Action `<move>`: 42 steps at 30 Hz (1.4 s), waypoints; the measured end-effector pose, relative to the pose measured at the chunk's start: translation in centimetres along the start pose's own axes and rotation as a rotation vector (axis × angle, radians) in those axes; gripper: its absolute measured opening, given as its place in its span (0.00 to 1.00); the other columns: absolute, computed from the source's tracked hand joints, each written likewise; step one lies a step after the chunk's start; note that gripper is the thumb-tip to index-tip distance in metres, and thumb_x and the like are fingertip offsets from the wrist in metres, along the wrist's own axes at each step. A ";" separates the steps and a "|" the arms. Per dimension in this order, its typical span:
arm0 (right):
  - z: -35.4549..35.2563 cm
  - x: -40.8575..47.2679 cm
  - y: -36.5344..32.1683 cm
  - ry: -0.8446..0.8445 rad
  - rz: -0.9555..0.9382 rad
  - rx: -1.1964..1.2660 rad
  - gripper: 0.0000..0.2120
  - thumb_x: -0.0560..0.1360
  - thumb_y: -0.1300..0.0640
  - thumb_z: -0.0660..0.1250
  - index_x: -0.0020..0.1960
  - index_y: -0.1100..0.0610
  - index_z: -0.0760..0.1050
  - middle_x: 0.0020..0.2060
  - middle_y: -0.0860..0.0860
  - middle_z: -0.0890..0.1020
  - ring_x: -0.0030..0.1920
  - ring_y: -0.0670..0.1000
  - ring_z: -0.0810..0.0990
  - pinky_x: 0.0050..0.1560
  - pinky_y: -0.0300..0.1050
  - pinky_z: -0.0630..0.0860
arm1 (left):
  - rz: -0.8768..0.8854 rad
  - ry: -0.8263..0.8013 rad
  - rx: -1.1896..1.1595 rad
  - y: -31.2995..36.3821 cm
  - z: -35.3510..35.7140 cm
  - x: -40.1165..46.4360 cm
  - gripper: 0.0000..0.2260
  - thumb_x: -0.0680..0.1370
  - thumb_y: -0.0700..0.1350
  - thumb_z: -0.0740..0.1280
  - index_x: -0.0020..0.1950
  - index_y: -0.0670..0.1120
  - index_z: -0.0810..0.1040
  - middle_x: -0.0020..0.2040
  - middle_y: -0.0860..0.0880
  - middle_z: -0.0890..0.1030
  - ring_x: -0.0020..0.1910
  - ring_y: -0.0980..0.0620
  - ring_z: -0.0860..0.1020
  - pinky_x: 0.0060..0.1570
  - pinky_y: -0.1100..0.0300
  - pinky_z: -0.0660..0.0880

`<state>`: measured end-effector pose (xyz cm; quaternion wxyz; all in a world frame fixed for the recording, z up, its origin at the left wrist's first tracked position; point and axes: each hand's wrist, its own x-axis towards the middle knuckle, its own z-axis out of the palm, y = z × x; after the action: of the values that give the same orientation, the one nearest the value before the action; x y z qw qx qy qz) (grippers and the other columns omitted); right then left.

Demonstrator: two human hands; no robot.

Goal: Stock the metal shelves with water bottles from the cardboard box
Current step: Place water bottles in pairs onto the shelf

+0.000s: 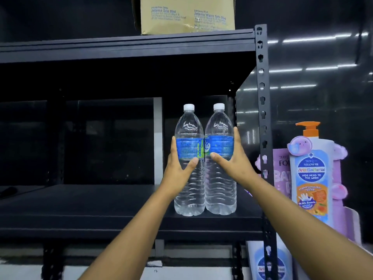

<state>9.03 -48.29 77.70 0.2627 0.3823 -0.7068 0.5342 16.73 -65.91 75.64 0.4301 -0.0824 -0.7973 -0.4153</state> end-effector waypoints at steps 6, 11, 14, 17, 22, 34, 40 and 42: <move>0.5 -4.1 1.4 -0.020 -0.008 -0.058 0.48 0.73 0.47 0.71 0.77 0.40 0.38 0.75 0.47 0.60 0.72 0.45 0.60 0.70 0.45 0.60 | -0.078 -0.053 0.015 -1.7 -0.6 -3.9 0.41 0.75 0.59 0.68 0.76 0.68 0.40 0.78 0.58 0.55 0.72 0.60 0.59 0.67 0.58 0.60; 0.4 -5.9 2.5 -0.058 0.027 -0.087 0.47 0.73 0.46 0.71 0.77 0.40 0.39 0.76 0.47 0.60 0.74 0.48 0.61 0.70 0.47 0.62 | -0.105 -0.069 0.033 -2.4 -1.3 -5.2 0.42 0.74 0.54 0.73 0.75 0.70 0.47 0.72 0.56 0.70 0.68 0.57 0.71 0.67 0.47 0.71; 0.3 -6.2 2.7 -0.063 0.046 -0.089 0.47 0.73 0.45 0.71 0.77 0.39 0.39 0.76 0.47 0.61 0.73 0.49 0.63 0.71 0.50 0.64 | -0.107 -0.072 0.035 -2.3 -1.3 -5.4 0.42 0.74 0.52 0.73 0.75 0.69 0.47 0.71 0.56 0.70 0.66 0.57 0.72 0.66 0.48 0.72; 0.4 -6.0 2.7 -0.065 0.047 -0.079 0.47 0.73 0.45 0.71 0.76 0.38 0.39 0.75 0.47 0.61 0.74 0.49 0.63 0.72 0.53 0.63 | -0.094 -0.073 0.016 -2.4 -1.2 -5.2 0.42 0.75 0.49 0.73 0.76 0.67 0.47 0.71 0.56 0.70 0.66 0.60 0.70 0.67 0.50 0.71; 0.7 -5.6 3.0 -0.051 0.041 -0.122 0.47 0.73 0.47 0.71 0.77 0.42 0.39 0.76 0.49 0.60 0.74 0.49 0.60 0.70 0.45 0.60 | -0.078 -0.073 0.027 -2.9 -1.0 -4.8 0.42 0.75 0.50 0.73 0.76 0.66 0.46 0.73 0.55 0.68 0.67 0.60 0.67 0.68 0.50 0.70; 2.5 -2.7 5.6 -0.078 0.062 -0.166 0.47 0.74 0.47 0.70 0.78 0.44 0.37 0.77 0.49 0.56 0.74 0.50 0.60 0.67 0.43 0.59 | -0.109 -0.143 0.030 -5.5 -0.4 -1.1 0.41 0.75 0.47 0.73 0.75 0.66 0.48 0.63 0.59 0.72 0.63 0.56 0.74 0.65 0.51 0.72; 3.8 0.4 7.2 -0.084 0.122 -0.173 0.48 0.71 0.47 0.73 0.76 0.41 0.41 0.73 0.51 0.65 0.70 0.52 0.68 0.69 0.52 0.67 | -0.184 -0.190 0.039 -7.6 0.1 2.4 0.40 0.74 0.44 0.74 0.73 0.64 0.49 0.59 0.57 0.77 0.57 0.52 0.79 0.62 0.48 0.75; 4.0 1.3 7.9 -0.085 0.124 -0.172 0.47 0.70 0.48 0.74 0.75 0.41 0.43 0.69 0.50 0.70 0.66 0.53 0.72 0.66 0.53 0.70 | -0.196 -0.208 0.033 -8.3 0.3 3.5 0.40 0.74 0.43 0.74 0.72 0.64 0.50 0.58 0.55 0.79 0.56 0.52 0.80 0.62 0.47 0.75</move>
<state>1.93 -51.39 73.19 0.2309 0.3362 -0.7828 0.4700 10.30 -71.82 73.26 0.3038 -0.0395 -0.8486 -0.4312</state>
